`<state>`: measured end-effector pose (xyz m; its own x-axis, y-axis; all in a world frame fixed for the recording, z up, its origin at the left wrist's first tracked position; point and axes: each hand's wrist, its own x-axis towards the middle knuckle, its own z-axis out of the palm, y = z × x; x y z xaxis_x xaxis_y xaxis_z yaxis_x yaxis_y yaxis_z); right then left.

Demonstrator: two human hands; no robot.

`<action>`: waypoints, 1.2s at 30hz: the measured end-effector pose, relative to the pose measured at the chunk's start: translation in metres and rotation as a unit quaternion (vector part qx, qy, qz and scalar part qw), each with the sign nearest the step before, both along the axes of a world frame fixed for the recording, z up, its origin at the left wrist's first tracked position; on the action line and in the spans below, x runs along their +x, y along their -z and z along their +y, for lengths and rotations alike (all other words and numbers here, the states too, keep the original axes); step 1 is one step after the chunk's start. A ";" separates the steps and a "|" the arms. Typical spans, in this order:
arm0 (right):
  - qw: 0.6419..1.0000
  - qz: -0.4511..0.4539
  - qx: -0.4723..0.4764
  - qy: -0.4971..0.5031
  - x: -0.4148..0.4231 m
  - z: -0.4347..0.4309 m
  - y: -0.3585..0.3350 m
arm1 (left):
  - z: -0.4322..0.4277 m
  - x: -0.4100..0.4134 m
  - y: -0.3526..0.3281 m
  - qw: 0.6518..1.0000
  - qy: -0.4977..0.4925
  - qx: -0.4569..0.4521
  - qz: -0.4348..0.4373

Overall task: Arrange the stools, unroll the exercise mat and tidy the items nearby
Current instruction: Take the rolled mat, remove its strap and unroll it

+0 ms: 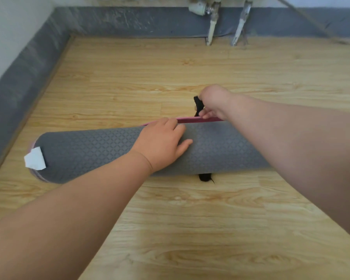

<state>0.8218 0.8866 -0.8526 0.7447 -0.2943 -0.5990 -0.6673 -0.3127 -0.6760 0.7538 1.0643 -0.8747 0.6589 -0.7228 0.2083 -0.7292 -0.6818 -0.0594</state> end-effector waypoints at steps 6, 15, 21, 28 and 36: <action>0.938 0.022 -0.249 -0.242 -0.014 -0.017 -0.009 | -0.010 0.009 0.003 0.987 -0.101 -0.027 0.122; 0.816 0.167 -0.358 -0.422 -0.037 0.005 -0.028 | -0.018 0.004 -0.005 0.938 -0.097 0.109 0.316; 0.777 0.210 -0.356 -0.474 -0.043 0.012 -0.041 | -0.014 -0.007 -0.009 0.932 -0.056 0.168 0.316; 0.757 0.163 -0.416 -0.477 -0.052 0.012 -0.039 | -0.013 -0.023 -0.010 0.964 -0.040 0.150 0.217; 0.747 0.200 -0.412 -0.482 -0.053 0.013 -0.047 | -0.015 -0.031 -0.013 0.972 -0.018 0.159 0.171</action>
